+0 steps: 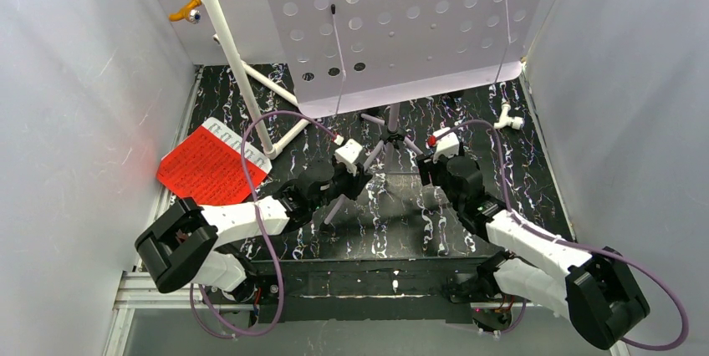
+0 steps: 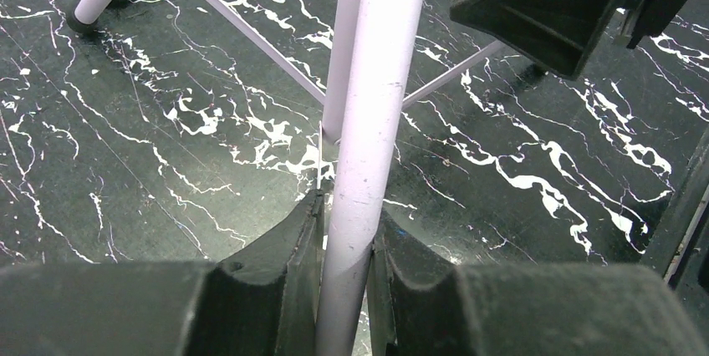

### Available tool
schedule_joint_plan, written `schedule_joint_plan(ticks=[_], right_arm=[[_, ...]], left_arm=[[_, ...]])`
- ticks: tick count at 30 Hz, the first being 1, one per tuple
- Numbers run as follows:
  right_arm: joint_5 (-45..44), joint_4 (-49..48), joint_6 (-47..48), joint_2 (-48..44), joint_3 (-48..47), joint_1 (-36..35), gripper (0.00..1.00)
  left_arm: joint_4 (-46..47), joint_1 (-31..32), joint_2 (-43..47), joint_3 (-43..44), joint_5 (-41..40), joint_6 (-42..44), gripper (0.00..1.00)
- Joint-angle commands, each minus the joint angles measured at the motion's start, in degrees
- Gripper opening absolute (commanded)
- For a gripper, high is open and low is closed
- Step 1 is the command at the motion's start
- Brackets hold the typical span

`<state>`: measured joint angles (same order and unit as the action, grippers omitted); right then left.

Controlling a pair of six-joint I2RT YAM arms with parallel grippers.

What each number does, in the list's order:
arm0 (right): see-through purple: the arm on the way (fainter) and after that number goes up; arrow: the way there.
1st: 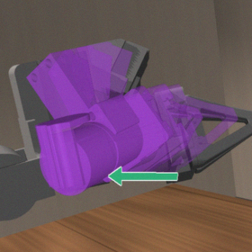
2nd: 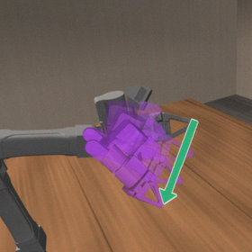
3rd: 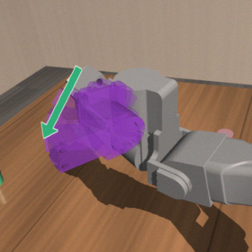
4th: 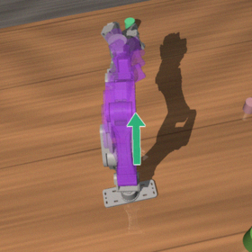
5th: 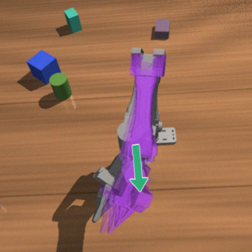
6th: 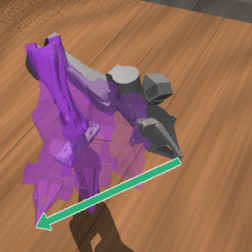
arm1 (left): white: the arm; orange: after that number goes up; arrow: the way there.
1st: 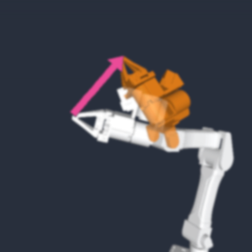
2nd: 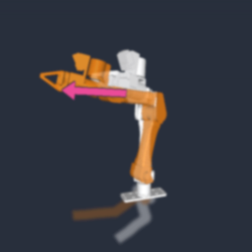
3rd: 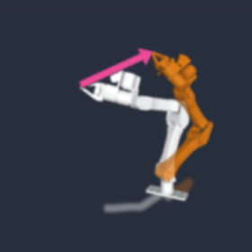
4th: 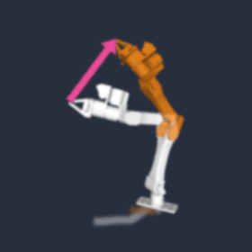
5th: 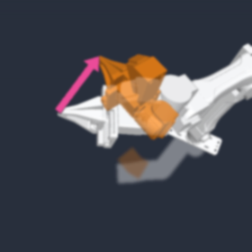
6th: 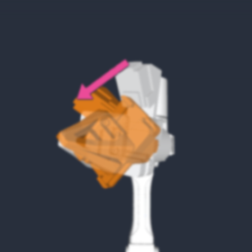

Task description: Set up the instrument practice props

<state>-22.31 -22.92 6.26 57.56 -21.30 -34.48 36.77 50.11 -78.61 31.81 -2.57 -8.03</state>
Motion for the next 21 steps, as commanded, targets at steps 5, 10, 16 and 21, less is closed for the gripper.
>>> schedule_joint_plan(ticks=[5,10,16,21], right_arm=[[4.54,15.55,-5.46,-5.57,-11.41,0.38,0.97],[4.59,12.39,-1.30,-8.40,-12.83,-4.68,0.92],[5.50,8.39,2.60,-1.78,-16.81,-5.33,0.77],[4.29,-2.27,6.35,-1.32,-10.97,-5.30,0.64]], left_arm=[[-18.98,0.05,-1.90,-4.04,-6.51,-0.85,0.00],[-18.94,0.25,-2.08,-3.98,-5.35,-0.81,0.00],[-19.02,0.36,-0.51,-4.15,-3.47,-0.80,0.00],[-18.17,0.34,1.34,-4.43,1.25,-0.32,0.00]])
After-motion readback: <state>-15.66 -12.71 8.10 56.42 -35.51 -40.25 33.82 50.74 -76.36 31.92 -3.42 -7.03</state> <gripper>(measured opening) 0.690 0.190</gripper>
